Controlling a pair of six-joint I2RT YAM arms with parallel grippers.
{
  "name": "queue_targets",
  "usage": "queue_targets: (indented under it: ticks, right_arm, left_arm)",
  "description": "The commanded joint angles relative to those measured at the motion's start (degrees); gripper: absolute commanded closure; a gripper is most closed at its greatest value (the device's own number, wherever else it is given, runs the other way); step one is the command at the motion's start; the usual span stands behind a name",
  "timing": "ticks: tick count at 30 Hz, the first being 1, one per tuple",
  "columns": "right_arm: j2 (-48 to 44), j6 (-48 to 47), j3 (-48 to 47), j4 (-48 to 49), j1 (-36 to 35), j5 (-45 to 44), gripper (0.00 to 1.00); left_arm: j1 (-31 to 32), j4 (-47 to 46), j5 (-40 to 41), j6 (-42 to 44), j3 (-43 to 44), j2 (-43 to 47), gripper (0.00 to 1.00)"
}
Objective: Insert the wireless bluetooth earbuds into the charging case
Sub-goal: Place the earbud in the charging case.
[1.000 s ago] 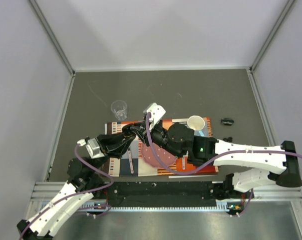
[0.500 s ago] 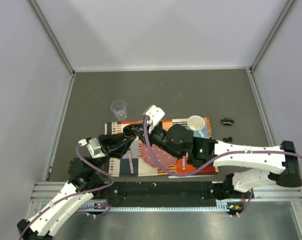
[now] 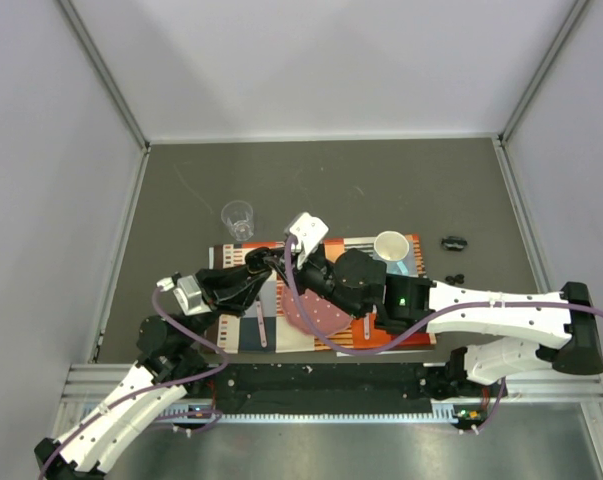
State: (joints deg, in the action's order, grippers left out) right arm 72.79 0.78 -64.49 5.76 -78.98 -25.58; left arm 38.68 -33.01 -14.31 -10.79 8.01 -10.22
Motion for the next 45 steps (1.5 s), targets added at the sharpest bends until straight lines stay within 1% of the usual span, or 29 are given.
queue_targets:
  ticks: [1,14,18,19,22,23,25,26,28,29,31,32,34,35,39,45]
  right_arm:
    - [-1.08,-2.62,0.68,-2.42,-1.09,2.2,1.0]
    - [1.73,-3.41,-3.0,-5.05,-1.61,-0.26,1.0]
    - [2.44,-2.8,-4.94,-5.58,-1.53,0.36,0.96]
    - [2.61,-2.36,-5.73,-7.15,-1.53,0.36,0.94]
    - [2.7,-1.48,-6.87,-8.74,-1.53,0.62,0.87]
    - [2.79,-1.22,-7.4,-9.1,-1.61,0.88,0.8]
    - [2.44,-1.21,-7.93,-9.36,-1.61,1.06,0.77]
    - [2.27,-1.13,-8.11,-9.54,-1.62,1.32,0.69]
    - [1.57,0.89,-8.81,-9.63,-1.53,1.41,0.62]
    - [1.47,1.24,-8.99,-9.63,-1.53,1.5,0.56]
    - [0.86,2.3,-9.6,-9.45,-1.53,1.76,0.48]
    - [0.6,2.74,-9.78,-9.45,-1.53,1.85,0.4]
    - [-0.28,4.14,-10.22,-8.58,-1.53,1.77,0.34]
    - [-0.46,4.67,-10.39,-8.4,-1.44,2.2,0.28]
    - [-2.65,9.4,-11.18,-7.87,0.31,4.74,0.19]
    - [-7.39,16.7,-9.78,-6.99,5.14,9.05,0.15]
  left_arm:
    - [-0.09,-5.66,2.35,-0.2,0.25,1.17,1.0]
    - [-0.18,-6.01,-0.19,0.15,0.16,1.69,1.0]
    - [-0.09,-6.27,-0.98,0.5,-0.01,1.78,1.0]
    - [-0.09,-6.27,-0.99,0.5,-0.01,1.78,1.0]
    - [-0.09,-6.27,-1.25,0.68,-0.1,1.78,1.0]
    - [-0.18,-6.27,-1.25,0.68,-0.19,1.87,1.0]
    - [-0.18,-6.19,-1.34,0.68,-0.19,1.78,1.0]
    - [-0.18,-6.1,-1.25,0.68,-0.28,1.69,1.0]
    - [-0.09,-6.01,-1.25,0.68,-0.36,1.78,1.0]
    - [-0.18,-5.92,-1.16,0.77,-0.54,1.69,1.0]
    - [-0.09,-5.92,-0.99,0.68,-0.71,1.69,1.0]
    - [-0.09,-5.92,-0.99,0.68,-0.72,1.69,1.0]
    - [-0.09,-5.92,-0.99,0.68,-0.89,1.6,1.0]
    - [-0.09,-6.01,-0.99,0.59,-0.89,1.52,1.0]
    - [-0.09,-6.01,-1.07,0.33,-1.15,1.43,1.0]
    - [-0.09,-6.01,-0.9,0.24,-1.24,1.6,1.0]
